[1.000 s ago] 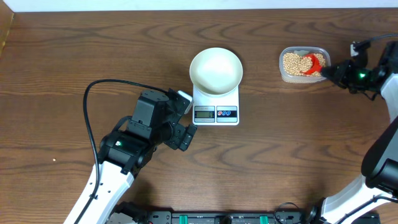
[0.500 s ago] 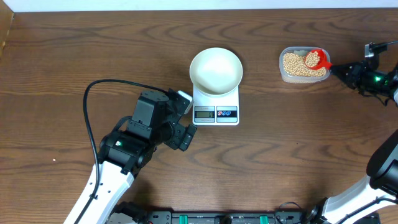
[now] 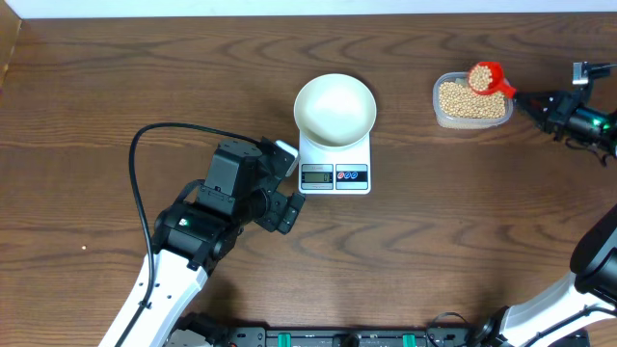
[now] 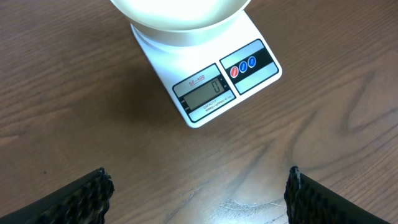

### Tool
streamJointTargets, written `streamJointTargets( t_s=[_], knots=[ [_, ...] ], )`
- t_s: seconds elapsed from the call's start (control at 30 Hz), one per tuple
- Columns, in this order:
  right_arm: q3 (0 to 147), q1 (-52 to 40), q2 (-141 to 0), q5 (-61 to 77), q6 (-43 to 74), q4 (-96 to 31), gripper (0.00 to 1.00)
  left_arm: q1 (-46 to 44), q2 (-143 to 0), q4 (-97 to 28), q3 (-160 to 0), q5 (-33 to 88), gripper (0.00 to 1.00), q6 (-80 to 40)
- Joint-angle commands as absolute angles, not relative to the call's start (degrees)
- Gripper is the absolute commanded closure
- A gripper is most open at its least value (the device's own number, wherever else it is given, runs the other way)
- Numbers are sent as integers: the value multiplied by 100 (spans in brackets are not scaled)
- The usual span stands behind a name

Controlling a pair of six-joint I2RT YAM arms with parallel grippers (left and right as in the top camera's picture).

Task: Scoop item into bowl and weigh 50g on scale
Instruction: 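Carry the filled red scoop left over the white bowl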

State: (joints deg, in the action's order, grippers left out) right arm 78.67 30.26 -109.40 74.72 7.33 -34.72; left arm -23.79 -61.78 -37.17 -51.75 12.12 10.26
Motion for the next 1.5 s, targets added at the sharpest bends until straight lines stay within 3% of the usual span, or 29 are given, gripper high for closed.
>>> streamJointTargets(
  t_s=[0.0,0.57,0.97,1.47],
  knots=[
    [7861,2888,-10978,8143,1048,-3352,99,-2397,-6173,-3723,-5151,1282,9,998],
    [7861,895,-10978,7614,3280,-963,99,-2397,-6173,-3723,-5151,1282,9,996],
    [7861,-318,-10978,6364,2936,-967,99,-2397,-6173,-3723,-5151,1282,9,998],
    [7874,-1411,-10586,3758,1133,-2226,99,-2397,-6173,-3723,-5151,1282,9,996]
  ],
)
